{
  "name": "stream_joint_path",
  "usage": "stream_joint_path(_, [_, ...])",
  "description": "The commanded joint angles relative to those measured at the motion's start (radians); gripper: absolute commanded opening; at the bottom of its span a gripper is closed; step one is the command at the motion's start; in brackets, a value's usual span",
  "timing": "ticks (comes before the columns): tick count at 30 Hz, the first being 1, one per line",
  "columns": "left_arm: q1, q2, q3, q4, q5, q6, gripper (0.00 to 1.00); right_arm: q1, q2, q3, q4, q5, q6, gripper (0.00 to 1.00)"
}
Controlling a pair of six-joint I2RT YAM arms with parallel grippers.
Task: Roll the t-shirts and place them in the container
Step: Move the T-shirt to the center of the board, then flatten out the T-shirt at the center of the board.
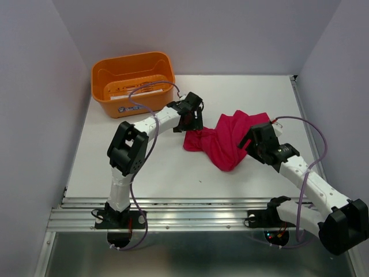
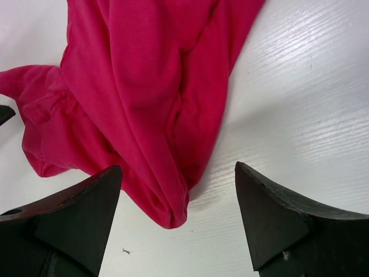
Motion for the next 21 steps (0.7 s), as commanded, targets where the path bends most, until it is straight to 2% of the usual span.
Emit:
stream_joint_path(1, [-0.002,0.026,0.065,0.009,-0.141,-0.093,0.9,0.001,-0.042,0.021,0.002,0.017,-0.005,0.84])
stream_joint_path(8, [0.01,0.118,0.104,0.11,-0.16,-0.099,0.87,0.001,-0.073,-0.002,0.001,-0.005,-0.006,0.84])
stream_joint_path(12, [0.01,0.163,0.125,0.137,-0.138,-0.096,0.8,0.001,-0.096,-0.018,0.001,-0.012,0.001,0.84])
stream_joint_path(16, [0.01,0.201,0.177,0.111,-0.155,-0.102,0.54,0.001,-0.113,-0.017,-0.022,-0.003,0.001,0.84])
stream_joint_path(17, [0.01,0.195,0.176,0.106,-0.164,-0.102,0.39,0.001,-0.124,-0.019,-0.03,0.001,-0.002,0.84])
stream_joint_path(18, [0.01,0.171,0.171,0.106,-0.172,-0.099,0.31,0.001,-0.128,-0.019,-0.032,0.006,-0.003,0.84])
stream_joint_path(20, [0.01,0.138,0.165,0.097,-0.19,-0.095,0.07,0.001,-0.136,-0.023,-0.036,0.011,-0.008,0.84])
stream_joint_path(21, [0.01,0.121,0.168,0.071,-0.198,-0.09,0.0,0.001,-0.137,-0.025,-0.036,0.012,-0.009,0.84])
